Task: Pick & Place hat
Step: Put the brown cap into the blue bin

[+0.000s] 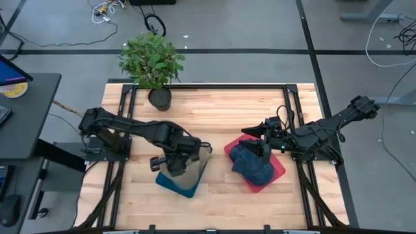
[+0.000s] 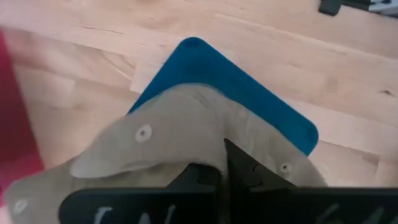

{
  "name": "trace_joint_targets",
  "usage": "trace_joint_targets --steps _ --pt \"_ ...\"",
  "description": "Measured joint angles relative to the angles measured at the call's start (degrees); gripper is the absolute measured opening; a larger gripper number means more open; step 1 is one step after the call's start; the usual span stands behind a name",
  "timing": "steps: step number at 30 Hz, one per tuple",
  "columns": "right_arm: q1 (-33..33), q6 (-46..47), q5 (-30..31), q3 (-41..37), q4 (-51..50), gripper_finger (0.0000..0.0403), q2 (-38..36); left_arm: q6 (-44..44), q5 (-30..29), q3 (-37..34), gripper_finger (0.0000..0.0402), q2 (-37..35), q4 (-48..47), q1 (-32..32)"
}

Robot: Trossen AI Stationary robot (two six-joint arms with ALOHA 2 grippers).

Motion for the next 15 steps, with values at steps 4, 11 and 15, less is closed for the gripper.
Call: trace_joint_targets --steps 4,11,15 --pt "0.0 -0.01 0.0 0.0 -0.06 0.0311 0.0 2.73 -0.15 0.0 0.0003 2.62 0.17 -0.06" --pt "0.0 -0.03 -0.02 0.0 -0.46 0.0311 0.0 5.65 -3.51 -0.07 0.0003 4.18 5.04 2.17" --pt "0.0 -0.03 -0.03 0.0 -0.52 0.0311 0.01 5.42 -4.6 -0.07 0.0008 4.36 8.62 3.16"
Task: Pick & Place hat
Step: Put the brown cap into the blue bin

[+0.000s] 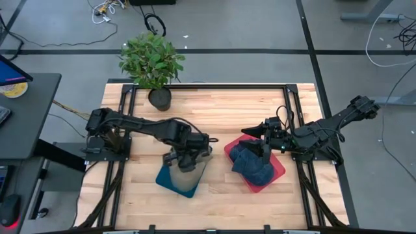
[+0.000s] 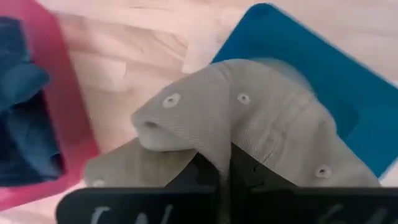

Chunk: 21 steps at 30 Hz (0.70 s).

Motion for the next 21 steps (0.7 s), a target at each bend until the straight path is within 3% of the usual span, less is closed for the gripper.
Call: trace_joint_targets --steps 13,21 --pt "0.02 0.0 -0.15 0.0 0.0 0.0311 0.02 -0.37 -2.39 0.0 0.0018 0.19 1.94 4.27" --pt "0.02 0.0 -1.54 0.0 0.0 0.0311 0.02 -10.13 -1.77 0.0 0.0056 0.19 4.33 4.43"
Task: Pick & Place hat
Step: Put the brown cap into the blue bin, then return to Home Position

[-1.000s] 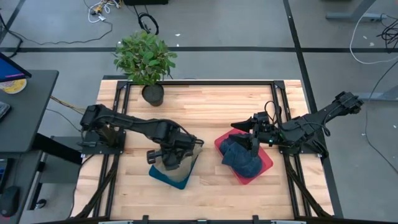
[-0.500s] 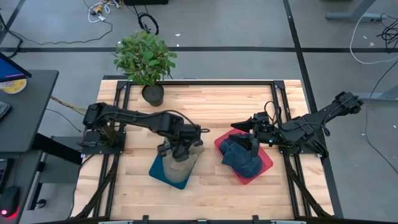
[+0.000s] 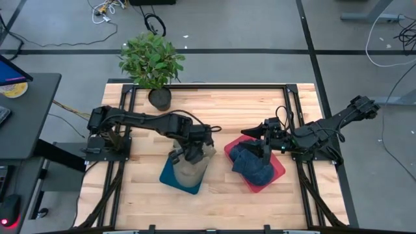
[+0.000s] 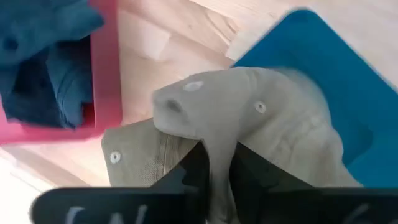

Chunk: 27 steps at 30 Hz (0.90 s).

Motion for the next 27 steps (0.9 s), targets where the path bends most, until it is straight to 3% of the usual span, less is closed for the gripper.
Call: trace_joint_targets --steps 11,14,22,27 --pt "0.01 0.0 -0.02 -0.02 0.94 0.0311 -0.03 -19.52 -0.15 -0.04 0.0221 2.02 0.82 0.33" --pt "0.0 -0.02 0.0 -0.02 0.35 0.0311 -0.04 -24.86 -0.68 0.04 0.0251 1.57 0.89 0.3" --pt "-0.49 -0.04 0.05 -0.02 0.34 0.0311 -0.02 -30.69 -0.81 7.98 0.0243 0.07 0.05 0.33" --pt "-0.68 4.95 -0.26 -0.02 0.59 0.0311 -0.02 -37.47 -0.82 14.17 0.0229 -0.15 -0.57 0.33"
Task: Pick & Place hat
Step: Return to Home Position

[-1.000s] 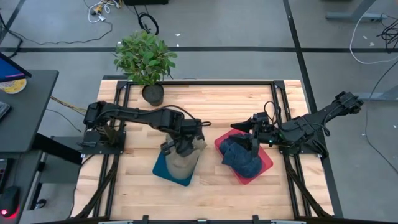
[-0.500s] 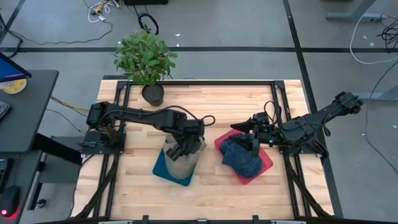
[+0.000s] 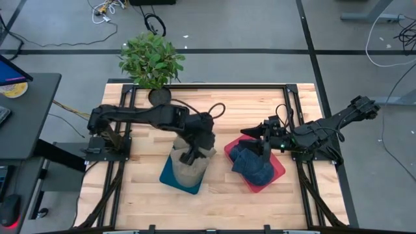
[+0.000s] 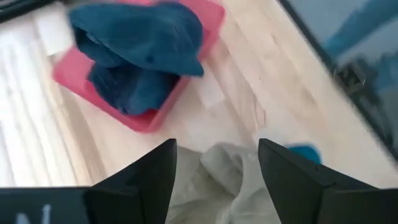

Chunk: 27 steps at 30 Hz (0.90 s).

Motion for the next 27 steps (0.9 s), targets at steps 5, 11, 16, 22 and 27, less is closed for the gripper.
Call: trace_joint_targets --steps 5,11,16,22,27 --pt "-1.35 4.76 -6.75 0.0 -2.35 0.0311 -0.68 -6.96 -4.08 7.71 0.0221 0.04 -6.24 -0.53" --pt "-1.53 6.97 -7.33 0.0 -16.24 0.0311 -7.05 -15.31 -11.97 17.77 0.0205 0.02 -10.68 -2.77" --pt "-0.94 14.11 -9.74 0.0 -32.24 0.0289 -12.97 -23.92 -21.63 21.31 0.018 0.0 -10.32 -6.6" --pt "1.39 16.62 -14.37 -0.04 -39.46 0.0219 -12.06 -31.43 -32.99 19.04 0.0119 0.06 -11.22 -13.95" --pt "2.01 13.56 -14.31 -0.04 -39.62 0.0113 -11.87 -36.67 -33.53 18.79 0.0023 0.04 -12.13 -18.38"
